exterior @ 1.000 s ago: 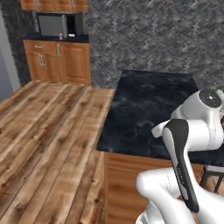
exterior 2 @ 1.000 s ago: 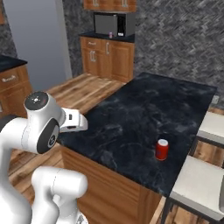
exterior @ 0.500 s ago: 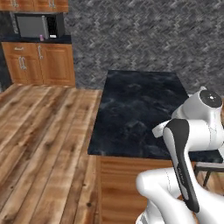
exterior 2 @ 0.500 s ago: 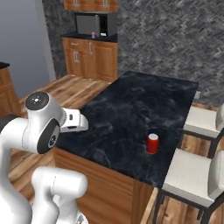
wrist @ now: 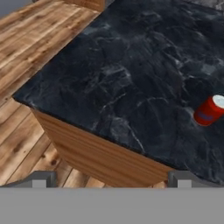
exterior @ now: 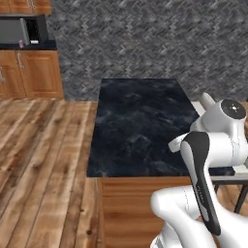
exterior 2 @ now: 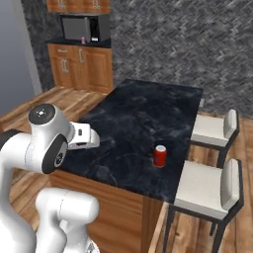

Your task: Four empty soda cans are scattered around the kitchen. Gather all the cans and cluster them next to the stove for recycling.

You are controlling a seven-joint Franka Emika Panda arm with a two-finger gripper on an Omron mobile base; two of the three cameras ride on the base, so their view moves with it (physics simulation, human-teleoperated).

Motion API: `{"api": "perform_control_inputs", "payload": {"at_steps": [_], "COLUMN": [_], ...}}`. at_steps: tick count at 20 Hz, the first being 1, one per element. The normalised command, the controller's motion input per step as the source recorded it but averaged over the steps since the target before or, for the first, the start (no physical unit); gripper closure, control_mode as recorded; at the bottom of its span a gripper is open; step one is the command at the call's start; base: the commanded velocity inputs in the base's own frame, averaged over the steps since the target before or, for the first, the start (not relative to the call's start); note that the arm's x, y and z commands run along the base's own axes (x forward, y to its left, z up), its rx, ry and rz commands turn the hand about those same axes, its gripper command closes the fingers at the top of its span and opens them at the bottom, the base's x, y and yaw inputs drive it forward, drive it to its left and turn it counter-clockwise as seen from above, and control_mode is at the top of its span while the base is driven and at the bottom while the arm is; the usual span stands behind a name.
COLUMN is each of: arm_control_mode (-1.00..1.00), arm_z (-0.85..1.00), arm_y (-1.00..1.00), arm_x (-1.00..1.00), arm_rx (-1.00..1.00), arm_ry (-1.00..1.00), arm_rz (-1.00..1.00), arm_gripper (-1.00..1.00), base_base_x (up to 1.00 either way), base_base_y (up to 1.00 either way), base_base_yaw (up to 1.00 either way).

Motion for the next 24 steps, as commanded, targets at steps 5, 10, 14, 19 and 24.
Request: {"api": "perform_control_inputs", "payload": {"at_steps": [5, 10, 14, 19, 24], "arm_control_mode": [1.00, 1.00, 1.00, 1.00, 1.00], "arm_z": [0.00, 0.00, 0.00, 0.00, 0.00], "arm_y": [0.00, 0.00, 0.00, 0.00, 0.00], "arm_x": [0.00, 0.00, 0.00, 0.00, 0.00], "arm_rx": [0.00, 0.00, 0.00, 0.00, 0.00], "arm_ry": [0.00, 0.00, 0.00, 0.00, 0.00], "arm_rz": [0.00, 0.00, 0.00, 0.00, 0.00], "arm_gripper": [-1.00, -1.00, -1.00, -1.00, -1.00], "base_base_x": [0.00, 0.00, 0.00, 0.00, 0.00], "base_base_y": [0.00, 0.00, 0.00, 0.00, 0.00], "base_base_yaw": [-0.29, -0.29, -0.28, -0.27, -0.25]}}
